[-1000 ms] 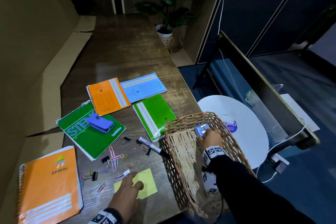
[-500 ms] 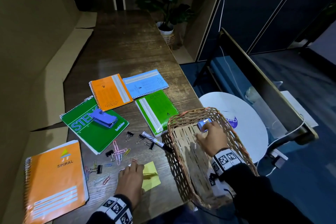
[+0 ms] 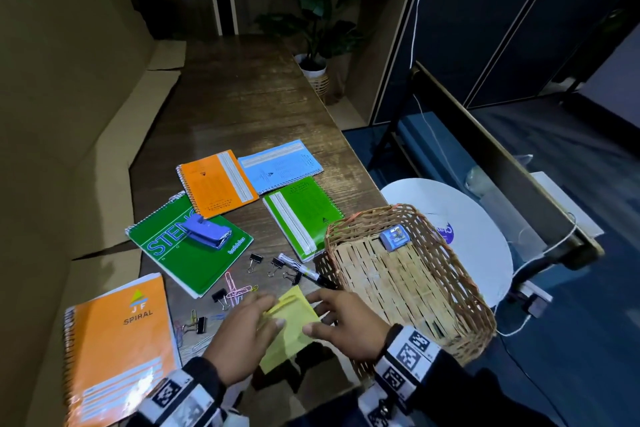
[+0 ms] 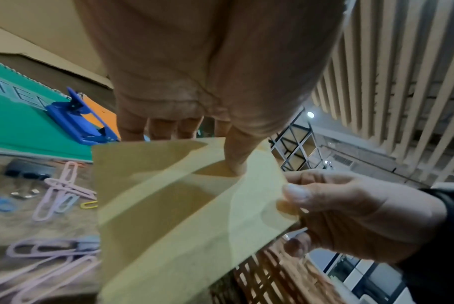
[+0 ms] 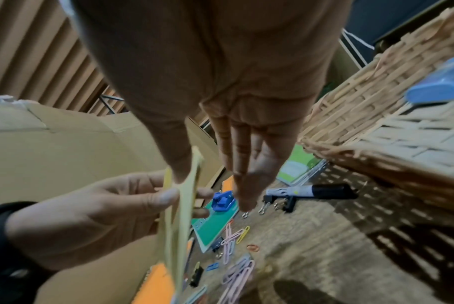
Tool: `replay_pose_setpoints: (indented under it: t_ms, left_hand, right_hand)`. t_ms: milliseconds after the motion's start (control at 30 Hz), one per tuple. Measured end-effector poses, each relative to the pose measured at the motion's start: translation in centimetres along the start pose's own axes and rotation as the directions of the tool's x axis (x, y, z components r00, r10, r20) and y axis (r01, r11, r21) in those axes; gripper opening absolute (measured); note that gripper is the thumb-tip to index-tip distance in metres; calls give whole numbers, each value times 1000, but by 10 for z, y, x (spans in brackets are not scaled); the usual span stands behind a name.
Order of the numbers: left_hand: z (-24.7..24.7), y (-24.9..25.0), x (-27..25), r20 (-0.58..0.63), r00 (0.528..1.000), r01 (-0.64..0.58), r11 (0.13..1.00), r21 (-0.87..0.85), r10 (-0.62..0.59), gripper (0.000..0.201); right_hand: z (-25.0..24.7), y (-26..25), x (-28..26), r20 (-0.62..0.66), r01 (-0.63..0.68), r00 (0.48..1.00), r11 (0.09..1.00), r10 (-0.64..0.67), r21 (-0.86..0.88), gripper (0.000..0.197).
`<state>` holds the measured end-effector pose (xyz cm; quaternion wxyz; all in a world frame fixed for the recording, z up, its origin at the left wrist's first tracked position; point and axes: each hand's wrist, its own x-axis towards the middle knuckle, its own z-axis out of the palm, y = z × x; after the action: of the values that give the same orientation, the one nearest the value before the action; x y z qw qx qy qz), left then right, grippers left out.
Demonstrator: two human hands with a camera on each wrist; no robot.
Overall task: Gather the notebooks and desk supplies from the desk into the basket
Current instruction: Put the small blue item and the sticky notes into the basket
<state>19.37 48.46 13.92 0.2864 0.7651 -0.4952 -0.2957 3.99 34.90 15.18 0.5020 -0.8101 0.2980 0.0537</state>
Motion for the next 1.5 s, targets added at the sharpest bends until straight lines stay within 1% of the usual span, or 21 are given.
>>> replay_pose_setpoints:
  t_ms: [33, 100, 133, 233, 300, 367, 433, 467, 500, 533, 567, 633, 733, 867, 1033, 1100, 1200, 1300, 1367, 1433, 1500]
  left_hand:
    - [-1, 6, 1, -2, 1000, -17, 1000, -16, 17, 31]
    - [-2, 14, 5, -29, 999, -34, 998, -62, 33, 11]
    - [-2, 18, 5, -56, 998, -30, 994, -102, 24, 11]
    - [-10, 18, 4, -167, 983, 42, 982, -183, -73, 40]
    - [-17, 12, 3, -197, 974, 78, 981, -179, -114, 48]
    - [-20, 6, 1, -178, 973, 117, 980, -158, -145, 46]
    - [-18, 1, -2, -148, 975, 144, 978, -148, -166, 38]
    - [-16, -1, -4, -129, 977, 148, 978, -145, -167, 34]
    - [-13, -1, -6, -110, 981, 144, 980, -136, -160, 31]
    - [-11, 0, -8, -90, 984, 142, 983, -120, -153, 29]
    - [-8, 0, -9, -74, 986, 140, 985, -106, -148, 29]
    - [-3, -1, -12, -46, 988, 144, 986, -81, -148, 30]
    - [0, -4, -15, -16, 987, 162, 986, -50, -163, 30]
    - [4, -10, -17, 10, 981, 193, 980, -47, -193, 26]
    - [7, -20, -19, 17, 978, 210, 977, -30, -210, 21]
    - [7, -22, -20, 15, 974, 225, 974, -32, -225, 21]
    - [7, -25, -21, 16, 970, 244, 969, -42, -244, 22]
    - [10, -24, -17, 25, 970, 242, 969, -44, -241, 20]
    - [12, -23, -15, 24, 970, 242, 969, -50, -241, 19]
    - [13, -24, -15, 16, 971, 241, 969, -58, -240, 16]
    - [11, -26, -17, -6, 967, 254, 965, -65, -255, 14]
  right_hand:
    - [0, -4, 1, -8, 27, 1000, 1000, -26, 13, 20]
    - [-5, -8, 4, -55, 47, 997, 999, -47, -2, 20]
    - [-10, -9, 6, -90, 34, 995, 999, -33, 7, 18]
    - [-42, 8, 16, -262, -57, 960, 987, 95, 149, 21]
    - [-69, 27, 22, -386, -109, 885, 921, 261, 374, 22]
    - [-87, 47, 28, -386, -155, 761, 725, 521, 671, 14]
    - [-93, 66, 37, -228, -173, 656, 438, 719, 882, 19]
    - [-92, 76, 41, -173, -177, 622, 353, 763, 919, 23]
    - [-92, 84, 45, -152, -214, 597, 339, 788, 916, 27]
    - [-92, 95, 50, -150, -282, 580, 370, 801, 885, 27]
    - [-94, 106, 55, -187, -369, 580, 460, 793, 807, 26]
    - [-96, 114, 60, -283, -511, 619, 649, 733, 564, 18]
    - [-96, 115, 66, -379, -542, 685, 783, 622, 305, 22]
    - [-98, 119, 77, -505, -569, 622, 788, 599, 234, 17]
    - [-88, 129, 82, -557, -513, 481, 732, 678, 448, 14]
    - [-86, 136, 83, -501, -433, 490, 698, 714, 570, 17]
    - [-89, 160, 94, -482, -409, 518, 699, 707, 586, 30]
    - [-96, 145, 87, -494, -389, 457, 666, 739, 637, 15]
    - [-99, 132, 79, -474, -360, 454, 642, 754, 676, 10]
    - [-97, 131, 74, -453, -332, 482, 635, 750, 698, 9]
    - [-96, 129, 70, -472, -348, 465, 645, 749, 680, 11]
